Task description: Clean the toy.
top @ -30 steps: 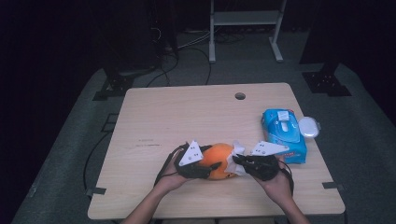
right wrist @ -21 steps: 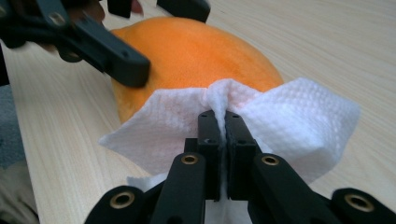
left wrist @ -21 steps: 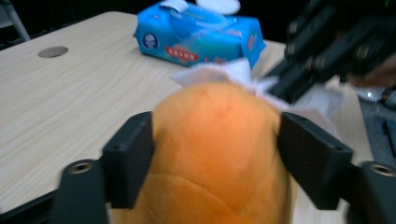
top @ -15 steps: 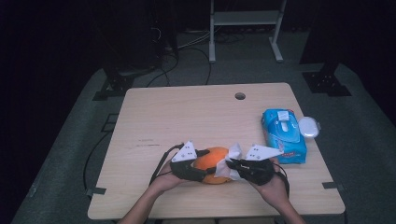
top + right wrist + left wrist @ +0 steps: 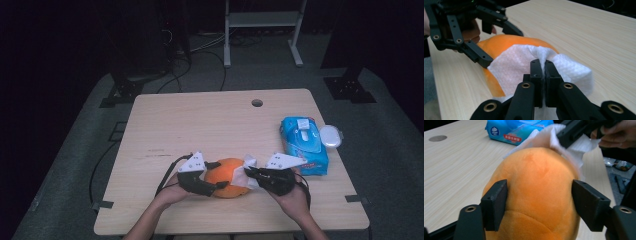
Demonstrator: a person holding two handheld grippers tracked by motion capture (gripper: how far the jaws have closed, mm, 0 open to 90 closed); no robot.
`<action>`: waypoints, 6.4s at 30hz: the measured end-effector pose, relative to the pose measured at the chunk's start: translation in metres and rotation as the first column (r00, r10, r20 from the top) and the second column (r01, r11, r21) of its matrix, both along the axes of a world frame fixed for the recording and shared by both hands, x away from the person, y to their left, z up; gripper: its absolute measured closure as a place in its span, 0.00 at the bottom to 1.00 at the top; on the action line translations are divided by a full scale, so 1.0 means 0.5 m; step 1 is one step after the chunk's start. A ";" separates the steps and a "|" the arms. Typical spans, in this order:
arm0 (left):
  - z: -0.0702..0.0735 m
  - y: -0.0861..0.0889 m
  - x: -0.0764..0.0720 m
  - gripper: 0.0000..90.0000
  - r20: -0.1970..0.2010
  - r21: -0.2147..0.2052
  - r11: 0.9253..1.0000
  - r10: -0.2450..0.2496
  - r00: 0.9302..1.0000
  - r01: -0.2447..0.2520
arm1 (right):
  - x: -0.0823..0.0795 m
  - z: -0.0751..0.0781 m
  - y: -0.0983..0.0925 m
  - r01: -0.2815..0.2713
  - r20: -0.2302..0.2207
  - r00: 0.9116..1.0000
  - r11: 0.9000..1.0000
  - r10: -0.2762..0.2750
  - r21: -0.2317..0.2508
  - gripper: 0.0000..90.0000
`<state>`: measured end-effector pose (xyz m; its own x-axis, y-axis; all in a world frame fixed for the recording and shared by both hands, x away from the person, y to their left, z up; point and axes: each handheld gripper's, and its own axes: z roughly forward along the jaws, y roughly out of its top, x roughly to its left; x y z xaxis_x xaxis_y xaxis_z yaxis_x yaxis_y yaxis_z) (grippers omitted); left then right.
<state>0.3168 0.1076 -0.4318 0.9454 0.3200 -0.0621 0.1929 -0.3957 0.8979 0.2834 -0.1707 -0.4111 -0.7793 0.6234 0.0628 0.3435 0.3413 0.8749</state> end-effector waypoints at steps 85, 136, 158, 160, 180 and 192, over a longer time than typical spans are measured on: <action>0.005 -0.049 0.000 0.41 0.112 0.014 1.000 0.017 0.994 -0.019 | 0.004 0.001 -0.016 0.006 -0.035 0.999 1.000 -0.006 0.028 0.96; -0.006 0.007 0.007 0.18 -0.033 0.090 0.995 -0.037 0.999 0.039 | -0.004 -0.014 0.017 -0.030 -0.039 0.999 0.999 0.028 -0.046 0.95; -0.002 0.008 0.013 0.13 -0.077 0.089 0.995 -0.042 0.996 0.049 | 0.006 -0.012 -0.002 -0.010 -0.086 0.996 1.000 0.008 -0.029 0.95; -0.001 0.008 0.012 0.21 -0.068 0.099 0.993 -0.052 0.996 0.058 | 0.003 -0.010 -0.002 -0.006 -0.081 0.997 1.000 0.004 -0.023 0.95; 0.019 -0.017 -0.002 0.26 -0.008 0.067 0.997 -0.033 0.999 0.034 | -0.014 0.020 0.007 -0.025 -0.016 1.000 1.000 0.025 0.002 0.95; 0.006 -0.013 0.005 0.21 -0.039 0.070 0.997 -0.022 0.999 0.025 | 0.002 -0.004 -0.002 -0.015 -0.053 0.999 0.998 0.012 -0.053 0.95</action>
